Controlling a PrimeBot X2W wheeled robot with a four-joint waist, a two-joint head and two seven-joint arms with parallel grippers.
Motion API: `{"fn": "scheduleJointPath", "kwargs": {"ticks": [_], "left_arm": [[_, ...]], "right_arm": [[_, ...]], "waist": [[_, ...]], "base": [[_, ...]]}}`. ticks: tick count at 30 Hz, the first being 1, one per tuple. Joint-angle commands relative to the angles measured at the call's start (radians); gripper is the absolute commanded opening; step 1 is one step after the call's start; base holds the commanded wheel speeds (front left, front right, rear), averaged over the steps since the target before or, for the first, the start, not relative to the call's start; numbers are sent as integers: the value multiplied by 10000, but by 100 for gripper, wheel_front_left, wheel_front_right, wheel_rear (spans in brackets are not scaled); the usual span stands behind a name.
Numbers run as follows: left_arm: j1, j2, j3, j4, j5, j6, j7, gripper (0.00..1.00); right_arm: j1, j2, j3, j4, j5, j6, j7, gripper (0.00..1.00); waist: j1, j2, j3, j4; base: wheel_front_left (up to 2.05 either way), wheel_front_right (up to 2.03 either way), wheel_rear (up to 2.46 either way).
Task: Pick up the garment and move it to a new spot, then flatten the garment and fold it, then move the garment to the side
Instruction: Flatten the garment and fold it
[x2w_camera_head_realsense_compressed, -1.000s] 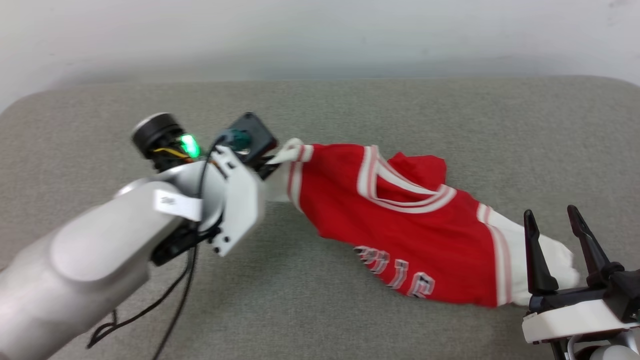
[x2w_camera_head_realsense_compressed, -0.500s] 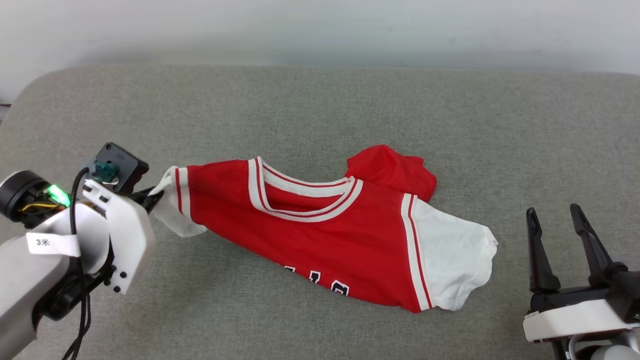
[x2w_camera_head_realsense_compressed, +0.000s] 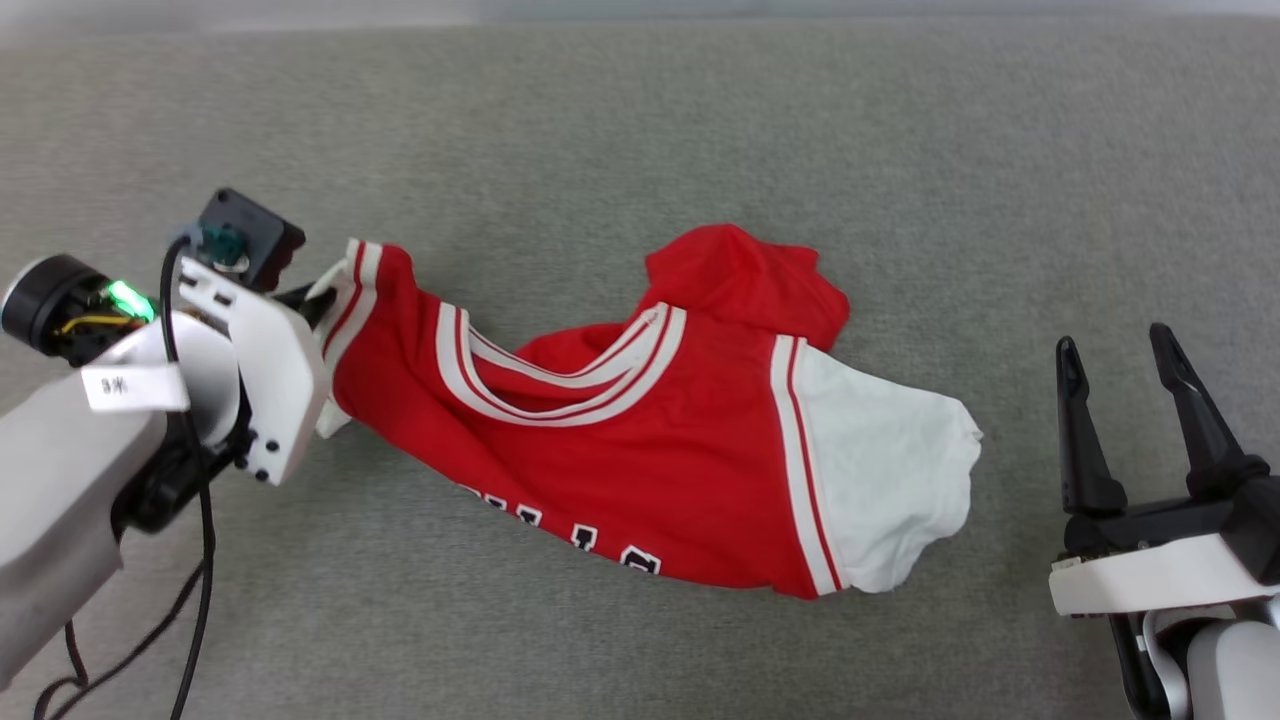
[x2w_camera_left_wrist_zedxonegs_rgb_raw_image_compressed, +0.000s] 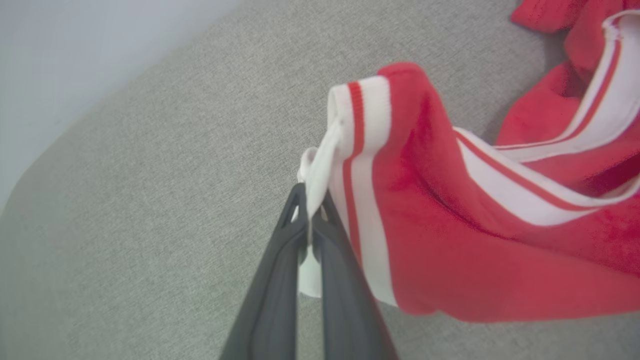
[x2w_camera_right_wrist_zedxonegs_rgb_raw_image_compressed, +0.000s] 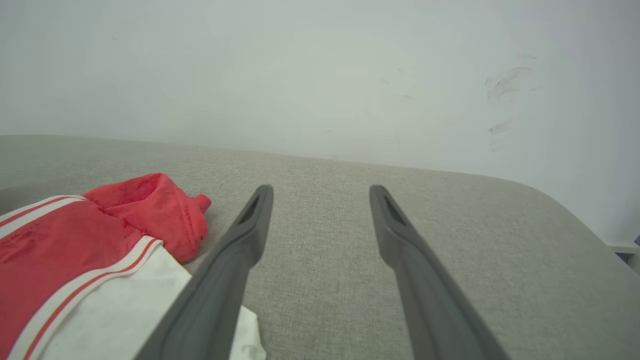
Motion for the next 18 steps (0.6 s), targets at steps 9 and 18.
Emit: {"fn": "scheduleJointPath", "kwargs": {"ticks": [9,18], "left_arm": [[-678,-1445,-63,3228,-274,-936,-114,0],[-607,-2393,-277,5400,-211,-1517,-715,100]], "right_arm": [[-376,-16,10,-204,-167,-7,-22,100],[-174,27,-116,-312,-287,-9,-22,100]], "waist": [[-1,0,794,-834],[-1,0,458,-708]], "base": [[0,0,0],[0,0,0]]}}
